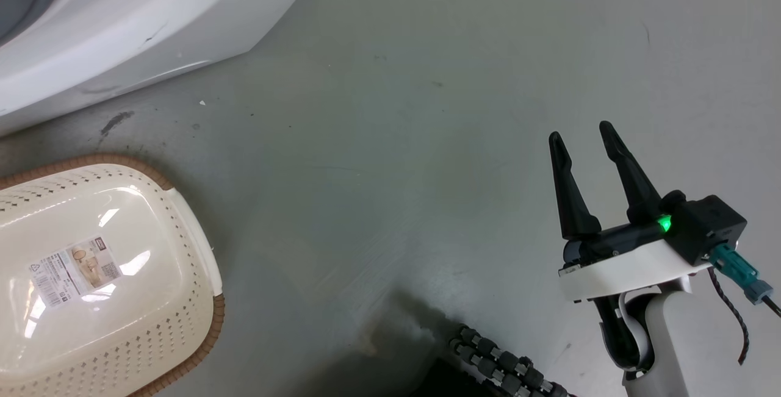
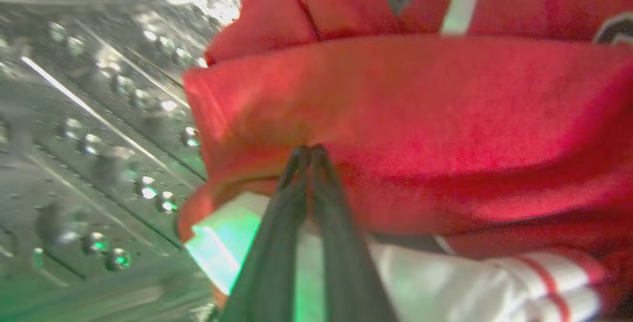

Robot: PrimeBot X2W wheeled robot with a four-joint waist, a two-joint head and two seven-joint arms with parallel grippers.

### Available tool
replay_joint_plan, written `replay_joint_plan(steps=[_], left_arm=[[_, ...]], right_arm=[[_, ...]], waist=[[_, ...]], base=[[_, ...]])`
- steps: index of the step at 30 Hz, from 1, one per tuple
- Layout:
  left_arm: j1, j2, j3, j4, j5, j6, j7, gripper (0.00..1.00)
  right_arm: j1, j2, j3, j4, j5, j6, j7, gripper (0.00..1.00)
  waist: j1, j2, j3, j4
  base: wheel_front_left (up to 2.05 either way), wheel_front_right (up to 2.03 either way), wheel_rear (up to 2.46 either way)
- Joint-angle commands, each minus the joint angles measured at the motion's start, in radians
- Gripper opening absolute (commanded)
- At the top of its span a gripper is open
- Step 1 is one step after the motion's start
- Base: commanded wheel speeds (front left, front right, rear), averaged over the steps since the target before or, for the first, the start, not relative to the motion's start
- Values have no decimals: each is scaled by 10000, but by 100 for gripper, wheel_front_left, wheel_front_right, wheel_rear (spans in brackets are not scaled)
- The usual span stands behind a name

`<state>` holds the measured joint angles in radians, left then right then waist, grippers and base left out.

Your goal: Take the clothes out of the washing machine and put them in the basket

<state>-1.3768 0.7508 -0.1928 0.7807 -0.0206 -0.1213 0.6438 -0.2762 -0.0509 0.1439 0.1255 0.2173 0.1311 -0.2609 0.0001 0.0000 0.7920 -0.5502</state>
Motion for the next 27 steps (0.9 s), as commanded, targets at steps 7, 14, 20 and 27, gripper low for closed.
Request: replay_joint_plan(steps=[7, 14, 20, 27], left_arm=[[674, 245, 259, -360, -127, 702, -2233, 0], [1484, -428, 685, 515, -822, 1116, -5123, 0], [2484, -1161, 1070, 1568, -1464, 1348, -7522, 0], [3611, -1976, 1284, 2241, -2007, 1232, -8905, 0]], right_arm=[[-228, 10, -117, 9, 2, -7, -58, 100], [-208, 5, -361, 14, -193, -7, -58, 100], [82, 3, -614, 83, -474, -8, -59, 100], [607, 3, -893, 321, -833, -7, 3, 100]], waist=[[-1, 0, -374, -11], [-1, 0, -1259, 426], [-1, 0, -2387, 771], [-1, 0, -3822, 1310]], base=[[0, 0, 0], [0, 0, 0], [0, 0, 0], [0, 0, 0]])
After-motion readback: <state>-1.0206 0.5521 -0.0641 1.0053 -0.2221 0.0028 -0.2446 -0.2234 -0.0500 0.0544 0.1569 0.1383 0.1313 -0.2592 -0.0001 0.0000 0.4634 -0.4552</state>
